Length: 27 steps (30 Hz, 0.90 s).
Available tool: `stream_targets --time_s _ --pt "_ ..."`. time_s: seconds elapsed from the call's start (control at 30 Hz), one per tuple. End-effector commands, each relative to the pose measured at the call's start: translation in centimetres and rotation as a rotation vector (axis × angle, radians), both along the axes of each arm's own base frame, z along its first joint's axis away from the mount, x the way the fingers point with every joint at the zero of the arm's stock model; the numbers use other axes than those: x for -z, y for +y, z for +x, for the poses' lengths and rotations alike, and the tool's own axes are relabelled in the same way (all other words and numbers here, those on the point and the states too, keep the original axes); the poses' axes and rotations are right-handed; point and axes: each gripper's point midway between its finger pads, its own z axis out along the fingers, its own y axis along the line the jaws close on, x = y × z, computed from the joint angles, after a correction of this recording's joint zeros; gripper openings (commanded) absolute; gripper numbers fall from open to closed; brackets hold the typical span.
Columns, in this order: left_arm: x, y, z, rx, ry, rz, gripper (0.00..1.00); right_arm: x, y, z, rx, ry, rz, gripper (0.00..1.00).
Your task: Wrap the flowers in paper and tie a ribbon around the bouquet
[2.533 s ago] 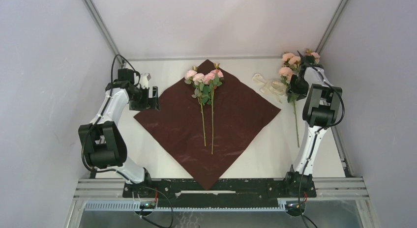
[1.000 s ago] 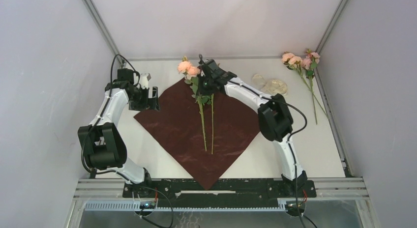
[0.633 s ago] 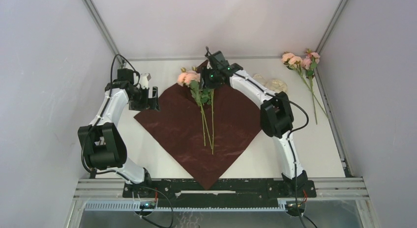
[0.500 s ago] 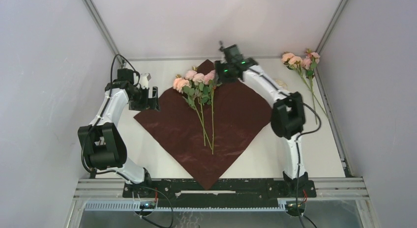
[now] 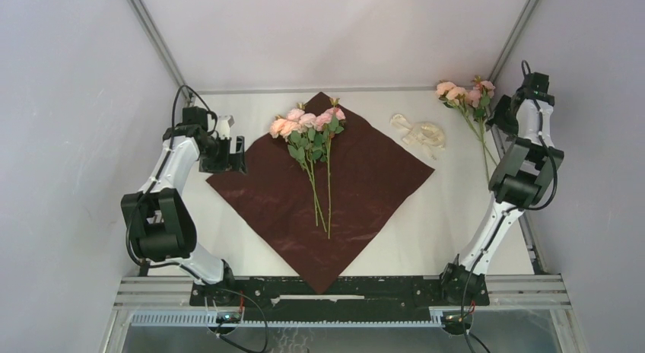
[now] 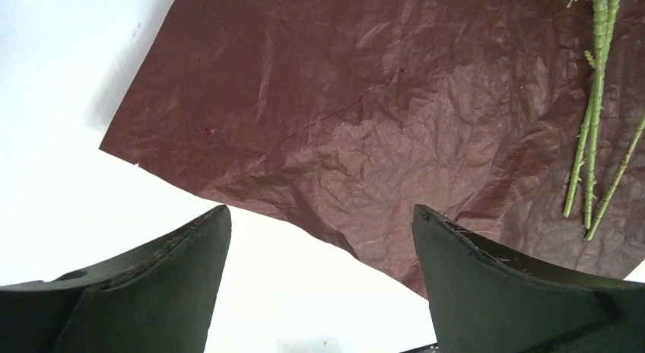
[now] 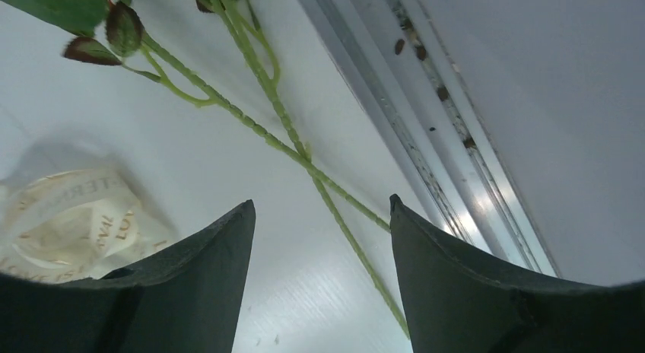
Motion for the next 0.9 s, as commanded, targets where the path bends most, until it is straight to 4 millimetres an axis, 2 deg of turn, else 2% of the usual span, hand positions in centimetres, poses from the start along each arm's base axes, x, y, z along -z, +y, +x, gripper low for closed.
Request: stream_targets --time_s 0.0,0.13,0.33,0.53,0.63,0.7,0.8,0.87 --pt "-1.7 0.5 1.3 0.019 -0.047 0.043 0.93 -0.1 2.9 3.2 -0.239 -0.038 0.015 0.73" --pt "-1.1 0.4 1.2 0.042 -0.040 0.067 0.93 0.5 3.0 5.1 -0.394 -0.066 0.000 0.74" --pt "-0.2 -0.2 1.5 0.078 -0.013 0.086 0.93 2.2 2.4 7.3 -0.436 -0.063 -0.028 0.73" --pt "0.5 -0.3 1.5 0.091 0.007 0.084 0.93 4.8 2.8 7.6 -0.487 0.030 -0.084 0.66" --pt "0.7 -0.4 1.6 0.092 0.013 0.081 0.93 4.8 4.3 8.0 -0.543 0.028 -0.088 0.55" --pt "0.8 -0.4 1.6 0.093 0.016 0.080 0.93 4.9 5.2 8.3 -0.571 0.027 -0.097 0.53" --pt "0.9 -0.4 1.5 0.091 0.019 0.083 0.93 5.9 5.2 8.1 -0.572 0.080 -0.141 0.53" --pt "0.7 -0.3 1.4 0.090 0.015 0.085 0.93 6.1 5.3 7.8 -0.569 0.112 -0.156 0.49"
